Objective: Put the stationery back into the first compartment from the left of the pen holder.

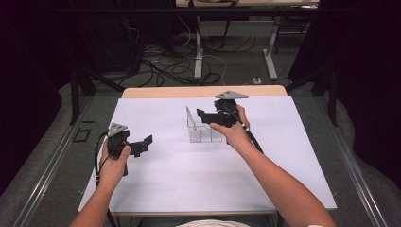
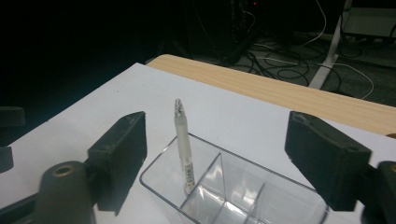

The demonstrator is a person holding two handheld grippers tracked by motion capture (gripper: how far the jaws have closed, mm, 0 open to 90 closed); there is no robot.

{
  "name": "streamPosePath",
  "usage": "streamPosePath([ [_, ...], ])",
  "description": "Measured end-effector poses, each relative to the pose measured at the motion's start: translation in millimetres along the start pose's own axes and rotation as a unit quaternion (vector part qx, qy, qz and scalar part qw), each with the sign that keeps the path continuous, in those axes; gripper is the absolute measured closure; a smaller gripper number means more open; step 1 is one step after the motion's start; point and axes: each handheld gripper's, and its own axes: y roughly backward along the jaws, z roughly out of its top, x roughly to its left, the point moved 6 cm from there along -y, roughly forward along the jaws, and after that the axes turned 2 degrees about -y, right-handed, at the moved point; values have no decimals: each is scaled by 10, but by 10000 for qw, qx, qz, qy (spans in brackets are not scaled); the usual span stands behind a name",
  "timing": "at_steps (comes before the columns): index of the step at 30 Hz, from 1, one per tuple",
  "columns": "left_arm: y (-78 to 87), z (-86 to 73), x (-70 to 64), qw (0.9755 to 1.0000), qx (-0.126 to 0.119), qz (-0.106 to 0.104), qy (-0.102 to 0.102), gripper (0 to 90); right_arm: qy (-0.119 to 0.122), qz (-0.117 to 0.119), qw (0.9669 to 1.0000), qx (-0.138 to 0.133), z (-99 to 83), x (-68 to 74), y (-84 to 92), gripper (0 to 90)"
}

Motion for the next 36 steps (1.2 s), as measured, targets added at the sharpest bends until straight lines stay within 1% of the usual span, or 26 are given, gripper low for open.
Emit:
streamPosePath([
  [2,-4,0,-5,10000,-15,0,8,2,59,-36,10000,-29,-8,-45,42,156],
  [5,-5,1,-9,10000,-12,3,4,2,104,-19,9999,-5,-33,-98,105,150],
  [7,-8,2,-9,10000,-15,6,-3,2,127,-68,9999,-13,-50,-140,149,146],
  [8,-8,0,-9,10000,-5,5,2,2,125,-70,9999,-20,-57,-161,173,139],
  [11,-10,-2,-9,10000,-1,5,5,2,126,-171,9997,-95,-77,-239,244,108],
  [16,-12,-5,-10,10000,15,5,6,2,39,-250,9996,-156,-119,-358,352,52],
  [17,-13,-6,-12,10000,21,3,9,2,59,-269,9994,-201,-124,-384,367,43],
  [19,-13,-5,-12,10000,20,5,5,2,50,-313,9994,-163,-152,-417,413,31],
  [21,-12,-5,-12,10000,19,6,8,2,100,-364,9991,-172,-182,-455,451,10],
  [24,-15,-8,-13,10000,17,9,3,2,121,-413,9990,-126,-243,-500,509,0],
  [26,-16,-10,-16,10000,22,5,-7,2,178,-491,9986,-88,-298,-530,552,0],
  [30,-17,-11,-17,10000,17,13,-15,2,155,-558,9983,-14,-436,-574,624,0],
  [31,-17,-10,-15,10000,17,17,-26,2,185,-574,9982,1,-474,-590,643,0],
  [32,-17,-10,-16,10000,12,20,-19,2,153,-572,9982,47,-513,-595,668,0],
  [35,-24,-9,-14,10000,-18,34,-36,2,191,-571,9981,102,-637,-612,727,0],
  [36,-24,-14,-16,10000,2,32,-28,2,250,-587,9979,120,-678,-624,744,0],
])
